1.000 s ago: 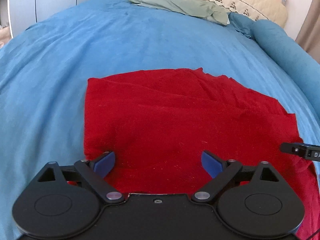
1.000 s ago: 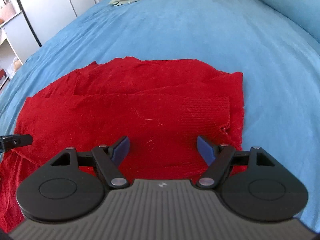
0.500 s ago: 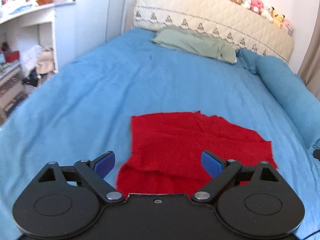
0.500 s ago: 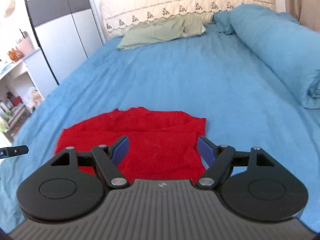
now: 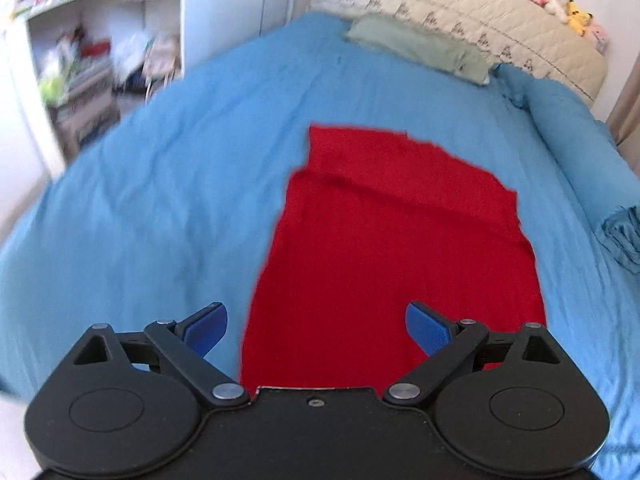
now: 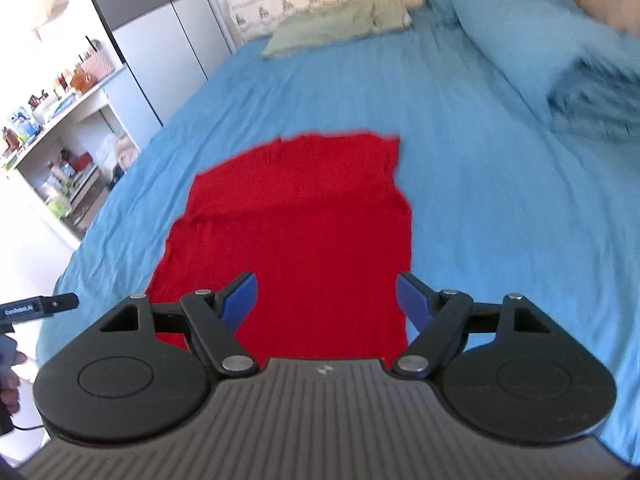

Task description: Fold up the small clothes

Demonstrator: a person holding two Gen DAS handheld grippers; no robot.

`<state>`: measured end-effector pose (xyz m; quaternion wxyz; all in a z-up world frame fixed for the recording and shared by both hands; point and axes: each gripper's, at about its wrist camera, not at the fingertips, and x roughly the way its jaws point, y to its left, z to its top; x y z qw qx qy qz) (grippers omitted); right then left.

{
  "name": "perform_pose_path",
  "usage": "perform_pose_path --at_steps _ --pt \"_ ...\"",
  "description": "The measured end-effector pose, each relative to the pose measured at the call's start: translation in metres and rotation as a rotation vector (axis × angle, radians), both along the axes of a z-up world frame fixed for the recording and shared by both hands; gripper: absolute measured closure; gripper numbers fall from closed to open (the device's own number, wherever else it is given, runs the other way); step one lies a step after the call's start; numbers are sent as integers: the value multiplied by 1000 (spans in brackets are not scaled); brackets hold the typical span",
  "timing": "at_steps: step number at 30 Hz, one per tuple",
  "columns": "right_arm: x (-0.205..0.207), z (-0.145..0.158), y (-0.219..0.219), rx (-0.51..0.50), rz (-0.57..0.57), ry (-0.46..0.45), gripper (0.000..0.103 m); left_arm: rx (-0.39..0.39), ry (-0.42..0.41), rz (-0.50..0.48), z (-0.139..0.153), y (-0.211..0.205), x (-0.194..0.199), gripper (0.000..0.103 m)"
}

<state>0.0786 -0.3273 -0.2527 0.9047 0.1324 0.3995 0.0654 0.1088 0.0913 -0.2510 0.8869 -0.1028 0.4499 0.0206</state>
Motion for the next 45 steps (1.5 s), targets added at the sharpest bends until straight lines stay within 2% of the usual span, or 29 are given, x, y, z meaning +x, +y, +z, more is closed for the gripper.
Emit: perform_pose_path --at_steps 5,9,12,15,18,20,27,30,31,32,37,41,45 --pt "-49 -26 3 -9 1 75 10 -28 67 16 -23 -1 -25 5" --pt "-51 -74 9 -39 10 122 10 -46 93 40 -63 4 -18 5" --pt "-46 -111 12 -25 -14 161 12 -53 96 80 -88 13 -10 6" --pt "-43 -140 11 -1 -44 198 13 -59 100 108 -109 26 0 11" --pt "-41 -159 14 4 -46 222 14 -70 127 88 -126 33 4 22" --pt "-40 -167 16 0 -39 231 15 -76 145 73 -135 36 7 34" --pt "-31 -180 20 10 -36 265 21 -107 158 67 -144 43 2 38" --pt "-30 -183 19 14 -53 275 22 -109 171 70 -144 44 3 44" --pt "-27 -184 18 20 -64 279 23 -111 175 70 -144 44 3 48" --pt "-27 -184 16 26 -74 283 23 -118 178 67 -144 45 4 57" --pt "-25 -185 15 24 -80 290 23 -136 206 46 -142 50 5 89" --pt "-22 -185 16 22 -89 295 27 -157 211 47 -138 54 5 95" --pt "-21 -185 17 3 -102 298 36 -101 213 -2 -131 44 7 95"
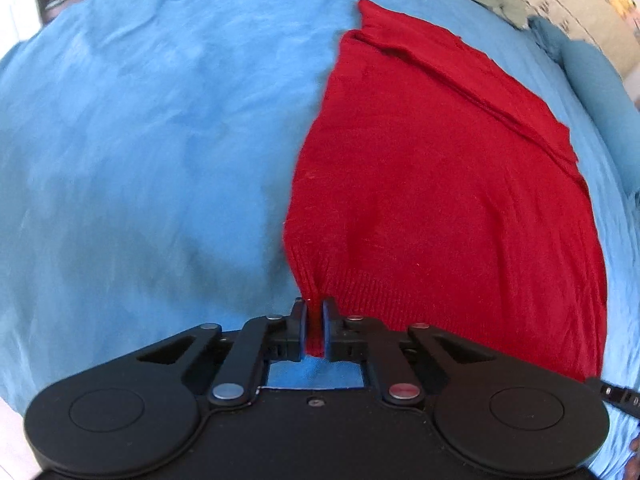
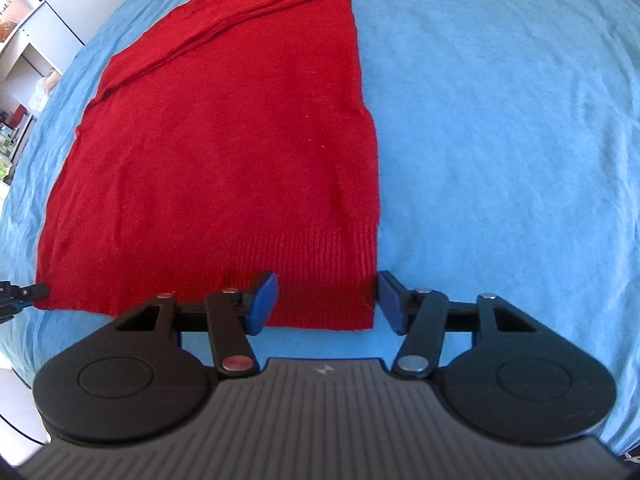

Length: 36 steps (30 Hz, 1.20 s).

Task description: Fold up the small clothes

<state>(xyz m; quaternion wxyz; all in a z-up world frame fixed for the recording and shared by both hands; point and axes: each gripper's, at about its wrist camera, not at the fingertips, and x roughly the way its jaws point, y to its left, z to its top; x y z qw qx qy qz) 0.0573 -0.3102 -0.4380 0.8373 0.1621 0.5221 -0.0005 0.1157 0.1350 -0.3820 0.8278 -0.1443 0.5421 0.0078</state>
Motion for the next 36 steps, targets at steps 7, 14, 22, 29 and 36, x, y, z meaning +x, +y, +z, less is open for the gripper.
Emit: perform_pose_path --at_steps 7,14,22,29,36 --pt "1 -1 5 -81 4 20 65 -11 -4 1 12 -5 0 96" --pt "7 31 3 -4 24 -23 82 -84 -47 31 48 -6 12 96" --pt "39 122 -13 93 12 -222 84 -199 -195 62 124 -5 61 97" --pt "128 184 -33 133 -46 -390 84 -283 -341 64 164 -2 163 97" --pt "248 186 -41 140 -103 -438 84 -283 -411 121 145 -6 285 97"
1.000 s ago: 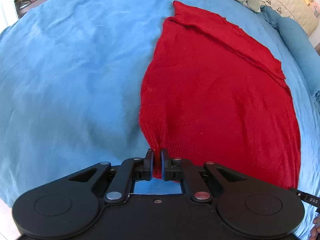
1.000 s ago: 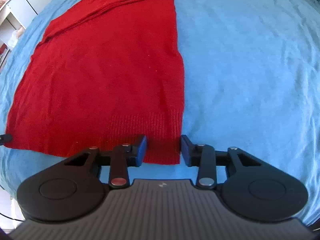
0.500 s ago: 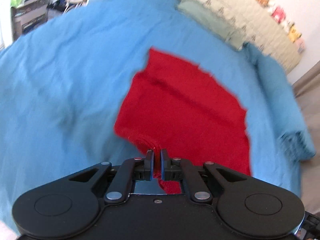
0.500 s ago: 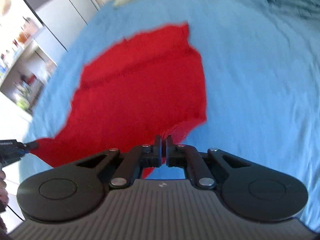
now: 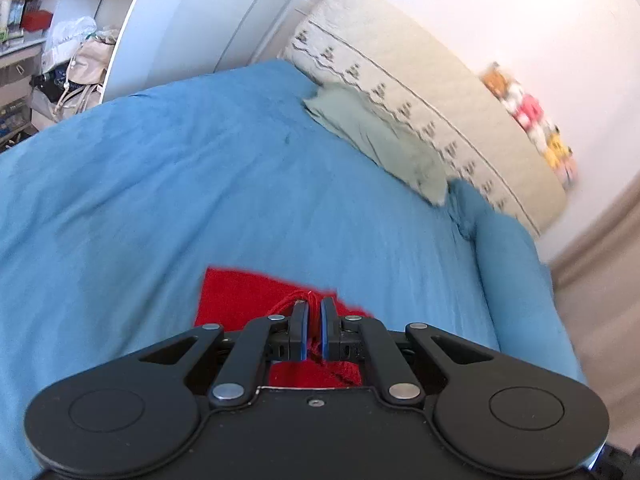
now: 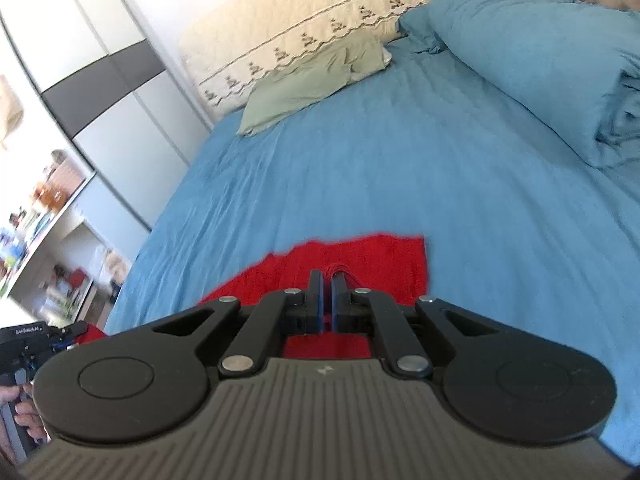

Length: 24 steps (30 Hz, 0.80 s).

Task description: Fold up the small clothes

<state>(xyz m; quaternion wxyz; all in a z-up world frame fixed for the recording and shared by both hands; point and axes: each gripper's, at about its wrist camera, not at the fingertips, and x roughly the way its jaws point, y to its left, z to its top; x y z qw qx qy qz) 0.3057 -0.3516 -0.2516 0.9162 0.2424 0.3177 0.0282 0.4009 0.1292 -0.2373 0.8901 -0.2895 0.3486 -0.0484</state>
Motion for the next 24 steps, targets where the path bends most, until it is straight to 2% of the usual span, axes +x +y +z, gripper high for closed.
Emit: perform_pose_path --at_steps 4,7,11,14,20,21,22,23,24 --pt "73 -31 -4 -23 -34 12 84 27 9 46 -32 -1 67 99" --pt "130 -69 -2 -21 -59 45 84 56 26 48 -62 -4 104 99" --pt "178 -118 3 -59 -69 100 84 53 71 55 -101 0 128 99" --pt "191 -142 1 -45 -87 142 84 74 85 47 -113 -1 134 99" --pt "211 -158 0 -66 -97 180 84 108 100 15 -118 -4 150 98" --pt "214 -159 1 -68 -89 182 81 121 97 7 -118 -8 154 94" --pt "217 -159 1 -69 -79 187 78 131 86 0 -117 -9 153 71" --pt "222 -159 3 -77 -71 192 62 134 72 -4 -114 -9 152 33" --pt "222 -158 5 -82 -58 193 47 145 52 1 -110 -10 147 19"
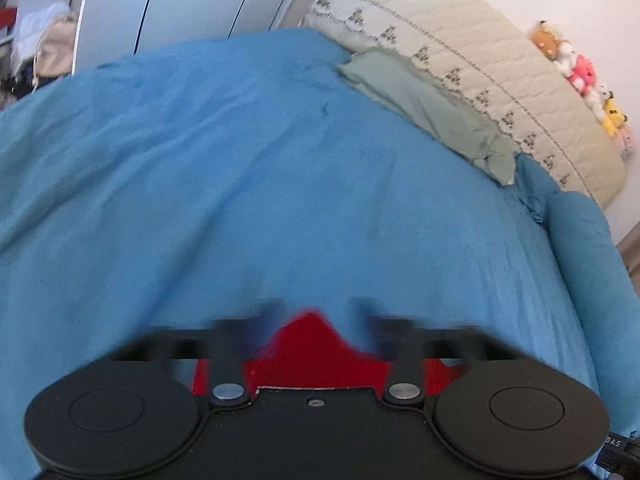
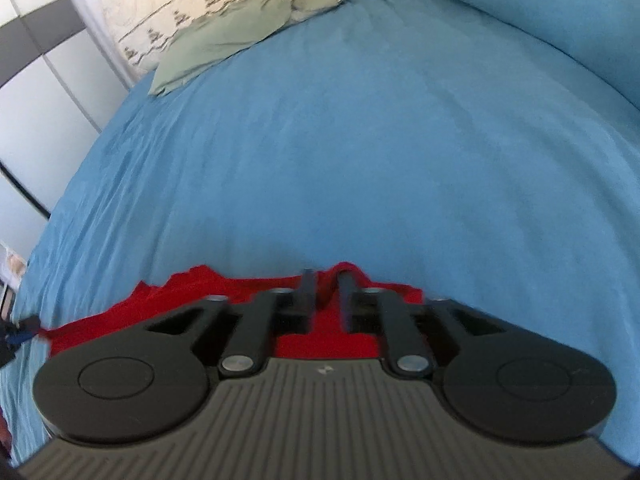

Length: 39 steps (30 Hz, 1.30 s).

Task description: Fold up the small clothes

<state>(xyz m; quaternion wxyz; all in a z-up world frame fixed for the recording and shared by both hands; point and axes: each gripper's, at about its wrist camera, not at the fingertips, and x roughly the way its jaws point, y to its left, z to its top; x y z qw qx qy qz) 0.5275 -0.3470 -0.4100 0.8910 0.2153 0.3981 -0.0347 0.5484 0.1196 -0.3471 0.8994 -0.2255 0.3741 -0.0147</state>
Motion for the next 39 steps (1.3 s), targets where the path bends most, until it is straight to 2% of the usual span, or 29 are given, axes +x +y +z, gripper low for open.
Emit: perform_pose_path --at_steps 1,2,5,8,10,14,16,19,21,23,25,29,32,36,39 --pt "-6 3 4 -13 6 -5 17 16 -29 3 4 0 -4 8" --pt "-14 9 11 -52 0 -26 2 35 -60 0 10 -1 -11 7" --pt "-38 25 26 -137 44 -95 1 85 -74 -58 19 -10 -33 7" --pt "-62 25 46 -121 136 -118 1 143 -59 -186 10 -33 -59 6" --pt "-75 17 62 -144 197 -112 1 202 -16 -256 -8 -48 -71 6" --pt "-81 -13 77 -187 231 -40 1 252 79 -298 -49 -59 -79 6" --pt "-83 -27 74 -181 204 -15 1 297 88 -304 -62 -60 -82 6" --pt "-83 -39 69 -166 182 -35 1 359 78 -338 -67 -66 -81 0" --pt "-81 -40 73 -198 201 -38 0 380 90 -340 -65 -69 -79 0" --pt "-81 -36 73 -211 213 -35 0 365 103 -317 -57 -70 -80 1" --pt "-81 -27 69 -179 205 -47 0 332 87 -279 -39 -70 -86 1" --pt "-100 15 54 -144 160 -109 0 254 28 -248 6 -85 -104 0" --pt "-128 44 39 -127 129 -119 0 254 5 -275 26 -116 -116 0" --pt "-168 49 24 -125 120 -79 0 320 4 -354 23 -166 -120 0" --pt "-192 36 13 -88 89 -21 0 386 68 -325 4 -189 -121 0"
